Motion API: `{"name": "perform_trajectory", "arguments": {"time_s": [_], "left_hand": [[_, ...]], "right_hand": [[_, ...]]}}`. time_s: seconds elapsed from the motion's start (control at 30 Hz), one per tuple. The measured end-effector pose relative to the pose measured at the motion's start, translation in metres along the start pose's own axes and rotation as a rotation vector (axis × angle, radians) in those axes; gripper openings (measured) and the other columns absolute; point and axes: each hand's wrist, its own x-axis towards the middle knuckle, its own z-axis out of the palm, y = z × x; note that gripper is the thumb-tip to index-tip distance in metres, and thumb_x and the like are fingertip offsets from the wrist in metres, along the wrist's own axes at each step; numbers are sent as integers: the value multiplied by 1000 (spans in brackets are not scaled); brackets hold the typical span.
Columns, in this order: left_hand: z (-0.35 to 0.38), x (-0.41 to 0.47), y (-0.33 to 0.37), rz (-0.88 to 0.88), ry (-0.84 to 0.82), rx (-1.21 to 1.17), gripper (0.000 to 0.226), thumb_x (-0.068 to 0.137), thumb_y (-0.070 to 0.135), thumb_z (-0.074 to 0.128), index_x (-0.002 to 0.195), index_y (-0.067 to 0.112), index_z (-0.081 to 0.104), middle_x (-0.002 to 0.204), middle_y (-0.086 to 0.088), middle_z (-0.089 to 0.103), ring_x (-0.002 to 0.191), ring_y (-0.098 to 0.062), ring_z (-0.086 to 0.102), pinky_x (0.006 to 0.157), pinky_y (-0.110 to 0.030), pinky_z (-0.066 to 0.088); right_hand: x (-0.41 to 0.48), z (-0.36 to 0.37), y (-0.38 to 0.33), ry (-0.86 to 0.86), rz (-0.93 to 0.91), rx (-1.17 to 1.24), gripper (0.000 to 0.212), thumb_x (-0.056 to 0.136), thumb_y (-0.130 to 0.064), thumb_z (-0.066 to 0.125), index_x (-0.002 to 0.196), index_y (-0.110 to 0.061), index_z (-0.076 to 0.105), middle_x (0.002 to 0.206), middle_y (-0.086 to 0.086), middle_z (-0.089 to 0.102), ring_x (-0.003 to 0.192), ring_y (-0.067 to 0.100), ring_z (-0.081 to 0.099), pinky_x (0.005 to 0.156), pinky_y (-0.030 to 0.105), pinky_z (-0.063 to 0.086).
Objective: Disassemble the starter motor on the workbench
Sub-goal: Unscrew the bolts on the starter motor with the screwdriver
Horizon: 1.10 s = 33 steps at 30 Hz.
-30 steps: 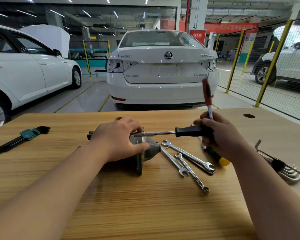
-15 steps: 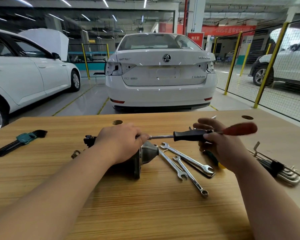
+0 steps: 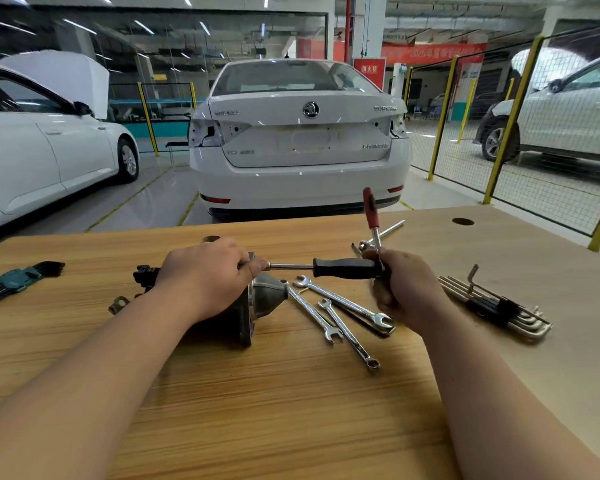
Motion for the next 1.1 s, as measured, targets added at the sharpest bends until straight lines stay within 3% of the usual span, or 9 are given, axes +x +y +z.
{"name": "perform_trajectory", "arguments": {"time_s": [0.1,0.2,0.37,0.5,0.6,0.73,0.87,1.0,1.1], "left_hand": [[-1,-1,0,-7,8,-5,46,86,69,11,68,38,39,79,17,40,69,-3,39,52,-27,23],[-1,-2,1,-10,16,-6,47,84,70,10,68,37,39,78,18,39,70,-4,40,53,-28,24],[1,-1,1,-18,31,-4,44,87,71,19,82,36,46,80,18,40,79,-10,46,56,-28,29],[2,0,0,-20,27,3,43,88,71,22,87,37,49,82,17,42,80,-9,47,55,-28,27],[1,-1,1,-15,30,2,37,88,70,26,83,38,43,79,19,40,77,-7,44,53,-27,25],[1,-2,2,-21,40,-13,37,88,70,26,81,38,44,83,16,44,80,-9,47,55,-28,27],[2,-3,1,-25,64,-13,42,88,70,26,83,36,51,86,15,49,79,-9,50,54,-27,27],[3,-4,2,-24,95,-18,44,87,70,23,78,35,48,83,15,48,77,-8,50,52,-26,26],[4,-7,1,-15,127,-20,44,84,71,20,69,35,40,77,16,45,72,-6,47,51,-25,25]], "right_hand": [[-1,0,4,18,-66,-254,51,102,-51,32,98,-11,64,62,4,70,42,15,43,41,26,35],[-1,-1,3,80,-137,-358,47,101,-51,39,89,-17,68,57,-1,68,44,12,48,44,26,39],[-3,-8,1,31,-273,-141,20,100,-28,52,103,-29,71,50,-9,45,39,3,37,38,17,34],[-5,-13,-1,-104,-286,-20,31,99,-10,52,102,-30,76,80,2,61,65,12,56,61,23,51],[-5,-17,1,-121,-360,-141,53,92,5,53,98,-42,77,96,0,72,85,15,69,78,27,56],[-1,-19,6,-129,-265,4,56,87,12,53,99,-38,77,96,3,76,88,19,73,87,36,55],[1,-22,5,-165,-197,163,47,83,13,57,103,-25,77,110,10,72,90,24,72,78,30,57],[1,-23,3,-139,-177,245,30,85,7,60,106,-11,70,94,14,72,77,23,70,66,24,58],[0,-17,0,-100,-163,259,15,83,-11,68,97,-9,72,77,12,64,58,15,61,53,21,52]]}}
